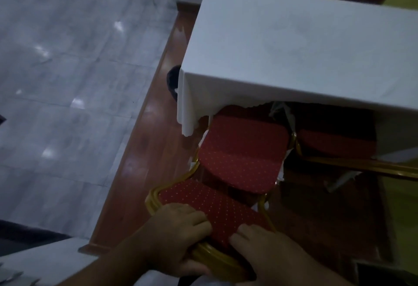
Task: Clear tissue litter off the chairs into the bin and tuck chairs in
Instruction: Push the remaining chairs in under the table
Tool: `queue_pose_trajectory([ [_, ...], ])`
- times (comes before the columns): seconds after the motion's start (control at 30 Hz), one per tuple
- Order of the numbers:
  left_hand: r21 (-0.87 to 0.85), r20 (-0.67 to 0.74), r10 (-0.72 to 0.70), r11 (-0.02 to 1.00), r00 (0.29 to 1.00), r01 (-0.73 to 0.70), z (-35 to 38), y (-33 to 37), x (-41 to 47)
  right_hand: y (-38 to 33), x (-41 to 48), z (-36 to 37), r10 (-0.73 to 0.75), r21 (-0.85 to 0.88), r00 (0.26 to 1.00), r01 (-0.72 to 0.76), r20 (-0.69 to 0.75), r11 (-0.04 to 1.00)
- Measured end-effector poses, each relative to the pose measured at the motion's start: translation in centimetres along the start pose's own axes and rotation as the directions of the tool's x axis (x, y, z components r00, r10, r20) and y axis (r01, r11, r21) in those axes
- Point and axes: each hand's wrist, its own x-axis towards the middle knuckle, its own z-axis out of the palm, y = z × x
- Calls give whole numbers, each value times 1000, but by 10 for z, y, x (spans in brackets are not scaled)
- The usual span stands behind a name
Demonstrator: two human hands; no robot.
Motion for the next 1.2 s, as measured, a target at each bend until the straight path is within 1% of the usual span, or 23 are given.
queue_pose_trajectory([
  [0.1, 13, -38, -53, 999, 998, 53, 1, 0, 5, 8, 5, -14, -78, -89, 996, 81, 36, 993],
  [0.17, 7, -68, -87, 996, 994, 88, -1, 0, 14, 18, 0, -28, -112, -96, 993, 114, 34, 989],
  [0.3, 8, -141, -148, 989, 979, 151, -2, 2, 42, 45, -11, -46, -64, -14, 995, 63, -74, 998],
  [0.43, 53, -187, -165, 983, 968, 178, 2, 9, 77, 76, -27, -38, 8, 85, 977, 11, -213, 996],
  [0.5, 46, -224, -162, 983, 961, 176, 9, 17, 90, 87, -40, -21, 78, 141, 941, -33, -330, 989],
  [0.53, 46, -240, -167, 982, 956, 183, 14, 21, 95, 90, -45, -10, 117, 159, 911, -57, -395, 986],
  [0.63, 68, -279, -220, 966, 935, 248, 28, 32, 104, 100, -55, 21, 234, 163, 777, -170, -584, 972],
  [0.7, 74, -287, -257, 954, 923, 289, 35, 39, 108, 106, -55, 29, 296, 161, 717, -252, -631, 954],
  [0.8, 81, -282, -321, 931, 904, 356, 37, 47, 118, 116, -53, 25, 286, 118, 668, -287, -687, 951],
  [0.87, 78, -273, -363, 915, 891, 397, 37, 51, 124, 123, -52, 19, 282, 123, 676, -274, -681, 954],
  [1.03, 82, -276, -442, 874, 854, 479, 26, 54, 150, 147, -46, 2, 318, 193, 746, -253, -585, 948],
  [1.1, 99, -276, -453, 864, 848, 494, 22, 52, 160, 155, -44, -5, 313, 184, 745, -253, -590, 950],
  [1.2, 107, -280, -452, 862, 847, 495, 17, 47, 171, 164, -39, -13, 314, 178, 723, -260, -616, 949],
])
